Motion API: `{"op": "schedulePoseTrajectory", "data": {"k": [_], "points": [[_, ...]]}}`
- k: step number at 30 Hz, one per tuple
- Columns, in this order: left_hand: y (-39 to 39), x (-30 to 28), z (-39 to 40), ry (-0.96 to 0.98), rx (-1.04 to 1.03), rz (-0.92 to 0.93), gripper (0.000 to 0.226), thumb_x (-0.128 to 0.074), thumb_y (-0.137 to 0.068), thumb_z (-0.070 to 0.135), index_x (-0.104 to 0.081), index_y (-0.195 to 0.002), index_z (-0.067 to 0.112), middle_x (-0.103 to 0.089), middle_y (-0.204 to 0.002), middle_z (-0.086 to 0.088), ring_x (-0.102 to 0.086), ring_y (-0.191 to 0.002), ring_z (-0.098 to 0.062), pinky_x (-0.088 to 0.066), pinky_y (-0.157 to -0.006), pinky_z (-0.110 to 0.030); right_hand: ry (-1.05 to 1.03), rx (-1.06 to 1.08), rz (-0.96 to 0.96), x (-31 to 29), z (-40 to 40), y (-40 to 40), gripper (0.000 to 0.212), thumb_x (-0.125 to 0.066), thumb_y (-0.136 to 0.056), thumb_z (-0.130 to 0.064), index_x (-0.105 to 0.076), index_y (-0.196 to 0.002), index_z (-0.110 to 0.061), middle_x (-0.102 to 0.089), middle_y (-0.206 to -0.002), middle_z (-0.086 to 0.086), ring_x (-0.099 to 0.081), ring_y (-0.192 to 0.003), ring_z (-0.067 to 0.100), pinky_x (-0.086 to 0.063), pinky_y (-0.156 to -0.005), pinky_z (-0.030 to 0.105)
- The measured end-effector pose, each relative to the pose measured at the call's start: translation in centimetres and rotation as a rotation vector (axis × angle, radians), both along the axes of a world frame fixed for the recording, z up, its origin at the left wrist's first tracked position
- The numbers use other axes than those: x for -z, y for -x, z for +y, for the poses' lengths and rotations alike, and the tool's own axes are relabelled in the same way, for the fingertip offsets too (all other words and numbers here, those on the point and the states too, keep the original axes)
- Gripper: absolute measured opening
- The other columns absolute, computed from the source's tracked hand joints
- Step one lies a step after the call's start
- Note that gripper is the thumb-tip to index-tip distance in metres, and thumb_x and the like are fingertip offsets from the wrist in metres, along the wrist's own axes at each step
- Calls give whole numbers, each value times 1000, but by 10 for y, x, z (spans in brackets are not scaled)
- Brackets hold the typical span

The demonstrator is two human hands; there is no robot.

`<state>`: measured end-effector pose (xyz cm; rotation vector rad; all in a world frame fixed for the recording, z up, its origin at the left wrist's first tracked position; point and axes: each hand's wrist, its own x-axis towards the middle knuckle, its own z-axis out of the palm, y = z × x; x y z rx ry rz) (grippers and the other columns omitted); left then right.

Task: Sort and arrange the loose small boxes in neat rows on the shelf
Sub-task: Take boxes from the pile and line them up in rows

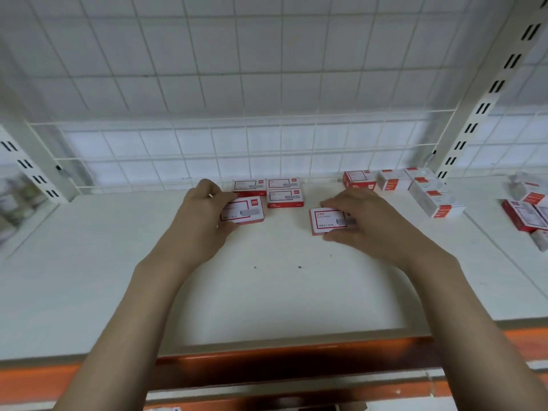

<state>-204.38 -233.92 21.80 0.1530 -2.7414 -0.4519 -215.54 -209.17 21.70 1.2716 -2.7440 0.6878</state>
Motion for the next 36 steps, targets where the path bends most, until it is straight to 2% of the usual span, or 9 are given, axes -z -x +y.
{"op": "schedulePoseTrajectory", "data": {"k": [5,9,15,18,23,27,36], "points": [[12,6,-20,-11,33,-98,44,-66,-83,13,-56,-126,8,-46,-109,-15,-48,-102,-32,-36,-89,-28,10,13,-20,6,-25,-17,50,-73,-77,-27,-56,-124,-21,-54,-106,-3,-41,-99,14,-29,-80,18],[31,13,-31,-17,83,-136,40,-64,-85,16,-57,-123,6,-45,-109,-17,-47,-102,-31,-33,-86,-24,-8,47,-27,11,-35,-24,52,-72,-79,-26,-54,-127,-19,-54,-110,-2,-35,-96,9,-28,-80,17],[62,24,-35,38,137,-197,41,-63,-87,21,-56,-123,4,-44,-116,-16,-47,-106,-30,-36,-93,-29,-27,97,-21,16,-42,-30,47,-72,-79,-28,-58,-122,-20,-57,-109,2,-43,-98,18,-38,-86,27],[68,31,-37,87,139,-173,36,-62,-86,23,-60,-118,6,-47,-116,-14,-46,-106,-32,-38,-93,-37,-58,110,-18,18,-45,-29,48,-70,-80,-29,-55,-125,-20,-56,-112,2,-43,-100,19,-38,-87,27],[67,34,-37,283,107,-137,34,-52,-91,33,-59,-121,19,-46,-128,-4,-39,-116,-27,-28,-91,-36,-87,117,-27,22,-48,-28,51,-69,-81,-30,-53,-129,-20,-55,-116,0,-42,-103,18,-37,-87,24],[67,35,-37,321,100,-110,34,-53,-91,31,-61,-120,16,-48,-128,-6,-40,-116,-29,-28,-91,-38,-98,121,-37,23,-50,-28,51,-68,-82,-30,-52,-130,-20,-54,-118,0,-43,-105,19,-37,-90,26],[70,35,-41,338,95,-186,38,-44,-95,35,-52,-130,21,-42,-138,0,-36,-125,-24,-28,-97,-36,-99,106,-44,25,-55,-25,48,-67,-82,-30,-54,-127,-18,-54,-118,0,-44,-105,19,-37,-89,25]]}}
